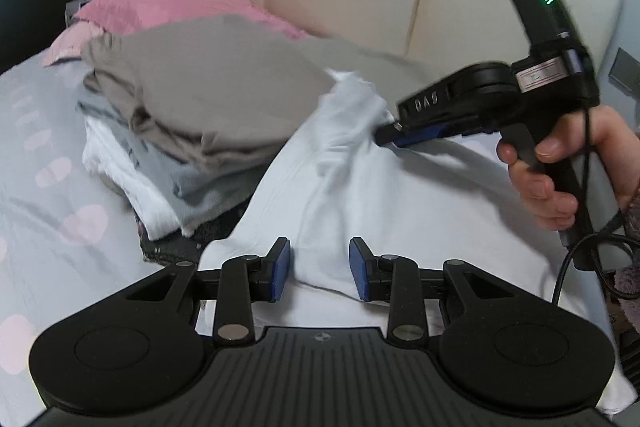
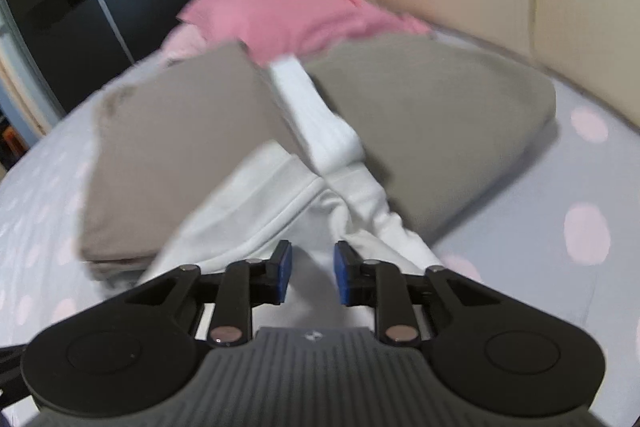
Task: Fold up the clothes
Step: 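Lower the folded T-shirt onto the stack of folded clothes with both grippers, then open both grippers and release the T-shirt onto the stack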
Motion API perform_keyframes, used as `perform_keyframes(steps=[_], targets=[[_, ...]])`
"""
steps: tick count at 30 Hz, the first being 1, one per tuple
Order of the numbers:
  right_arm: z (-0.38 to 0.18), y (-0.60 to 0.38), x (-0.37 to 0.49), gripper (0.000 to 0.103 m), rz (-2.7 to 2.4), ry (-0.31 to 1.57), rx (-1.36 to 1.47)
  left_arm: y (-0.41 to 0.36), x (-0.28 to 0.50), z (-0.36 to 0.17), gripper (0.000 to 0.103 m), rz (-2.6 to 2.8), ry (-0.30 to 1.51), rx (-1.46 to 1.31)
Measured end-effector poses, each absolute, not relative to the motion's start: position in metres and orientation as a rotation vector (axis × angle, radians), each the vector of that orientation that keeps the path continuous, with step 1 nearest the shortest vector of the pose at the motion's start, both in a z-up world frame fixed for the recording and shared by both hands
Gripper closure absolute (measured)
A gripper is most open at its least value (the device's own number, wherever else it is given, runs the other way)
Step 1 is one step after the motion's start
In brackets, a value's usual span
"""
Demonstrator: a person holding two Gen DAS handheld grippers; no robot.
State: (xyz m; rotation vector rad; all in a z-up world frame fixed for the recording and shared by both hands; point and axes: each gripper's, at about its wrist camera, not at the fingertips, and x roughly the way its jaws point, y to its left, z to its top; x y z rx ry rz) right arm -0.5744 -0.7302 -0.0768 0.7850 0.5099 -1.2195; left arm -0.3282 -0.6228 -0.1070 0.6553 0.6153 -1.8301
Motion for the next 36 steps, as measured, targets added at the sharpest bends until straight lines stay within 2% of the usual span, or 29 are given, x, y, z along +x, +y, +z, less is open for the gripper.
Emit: perform_keyframes(steps=[4, 7, 10, 11, 23, 27, 36], targets=[[-0.097, -0.741, -0.583, 0.1, -1.231, 0.512, 0.83, -0.625, -0.321, -0.112, 0.064, -1.842, 0.616, 0.633], [-0.089, -0.735, -0.594, 0.101, -1.24, 0.485, 0.85, -0.623, -0.314, -0.107, 0.064, -1.827, 0.625, 0.62], [-0.065, -0.711, -0.606, 0.084, -1.25, 0.473, 0.801, -0.614, -0.312, -0.098, 0.064, -1.794, 0.591, 0.621], [-0.061, -0.698, -0.609, 0.073, -1.256, 0.472, 0.787, -0.609, -0.311, -0.095, 0.064, -1.798, 0.584, 0.619], [-0.053, -0.52, -0.618, 0.073, -1.315, 0.436, 0.746, -0.572, -0.344, -0.067, 0.064, -1.883, 0.479, 0.684], [-0.05, -0.461, -0.621, 0.073, -1.334, 0.424, 0.732, -0.566, -0.359, -0.074, 0.062, -1.925, 0.52, 0.698], [-0.097, -0.444, -0.591, 0.074, -1.365, 0.414, 0.866, -0.565, -0.367, -0.103, 0.055, -1.905, 0.557, 0.78]])
